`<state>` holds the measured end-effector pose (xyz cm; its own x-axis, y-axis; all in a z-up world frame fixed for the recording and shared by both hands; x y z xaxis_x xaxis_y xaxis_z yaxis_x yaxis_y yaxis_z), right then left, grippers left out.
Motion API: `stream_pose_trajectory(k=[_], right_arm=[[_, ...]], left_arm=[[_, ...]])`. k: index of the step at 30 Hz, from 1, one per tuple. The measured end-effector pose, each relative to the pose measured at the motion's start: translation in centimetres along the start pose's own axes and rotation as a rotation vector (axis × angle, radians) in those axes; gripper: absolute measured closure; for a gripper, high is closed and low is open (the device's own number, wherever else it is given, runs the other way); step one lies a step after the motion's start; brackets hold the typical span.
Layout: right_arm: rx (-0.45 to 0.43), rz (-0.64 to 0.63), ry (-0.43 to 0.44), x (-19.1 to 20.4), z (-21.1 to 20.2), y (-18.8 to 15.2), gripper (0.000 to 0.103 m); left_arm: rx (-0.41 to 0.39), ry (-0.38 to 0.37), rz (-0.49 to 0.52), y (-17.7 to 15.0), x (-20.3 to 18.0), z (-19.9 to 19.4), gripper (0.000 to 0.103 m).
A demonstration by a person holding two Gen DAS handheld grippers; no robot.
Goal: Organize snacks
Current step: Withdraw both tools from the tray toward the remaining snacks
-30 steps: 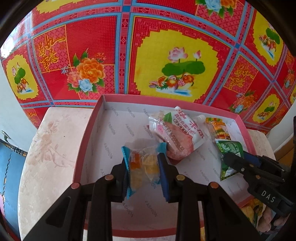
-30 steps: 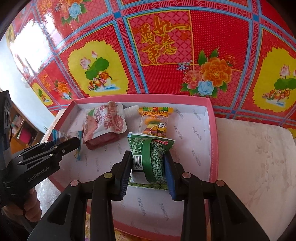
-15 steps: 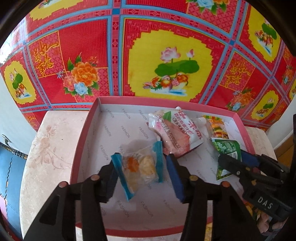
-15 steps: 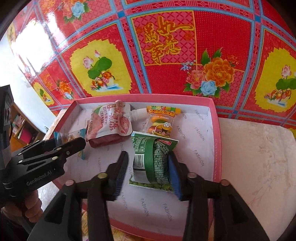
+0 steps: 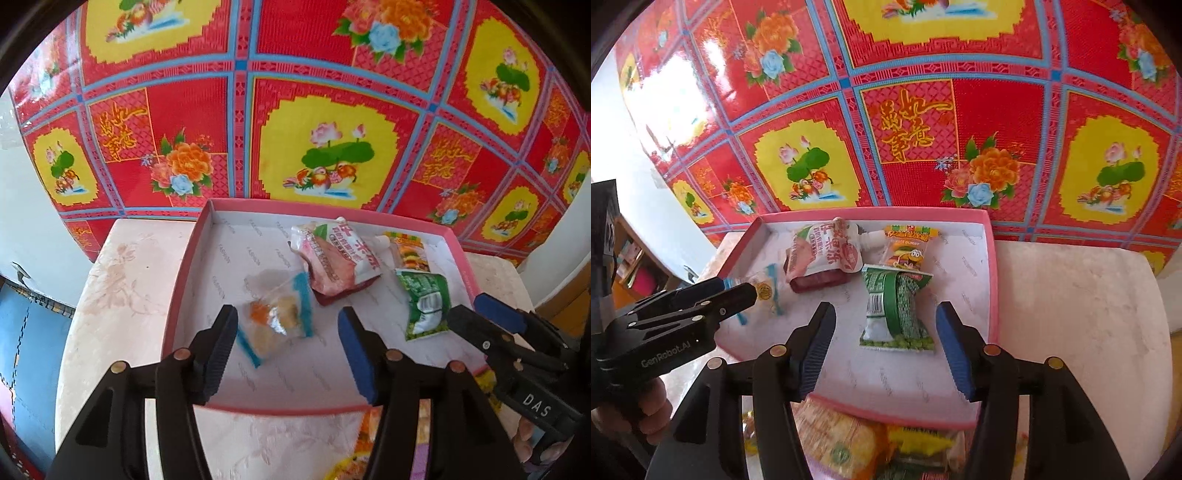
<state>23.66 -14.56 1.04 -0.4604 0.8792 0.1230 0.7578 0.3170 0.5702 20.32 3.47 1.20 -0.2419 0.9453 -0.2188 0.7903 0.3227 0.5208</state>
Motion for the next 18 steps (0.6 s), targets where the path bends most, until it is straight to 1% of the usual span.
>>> stream_pose_trajectory(k=[3, 11, 18], right_arm=[[-0.004, 0.007, -0.006, 0.0, -0.9, -0.4, 0.045], [-0.03, 0.011, -0.013, 0.4, -3.6, -1.9, 0.045], [-0.025, 0.008, -0.013, 1.0, -5.2, -3.3, 0.045]], left_arm=[[-0.007, -0.007, 0.005, -0.3, -0.1, -1.0, 0.041], [-0.012, -0.021, 0.007, -1.4, 0.5, -3.4, 0.041], [-0.004, -0.023, 0.008, -3.0, 0.7, -4.8, 0.041]])
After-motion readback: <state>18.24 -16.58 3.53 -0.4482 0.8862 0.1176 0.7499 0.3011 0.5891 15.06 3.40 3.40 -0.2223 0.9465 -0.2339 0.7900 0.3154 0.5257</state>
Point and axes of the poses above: each gripper's, at about its wrist camera, not at the fingertips, and z roughly the way its jaws point, x to its left, y to its top, the point moved 5 cm from there along z, roughly the way its jaws point, and after that the axes turned 11 degrees about -z, right-handed, at the moved point
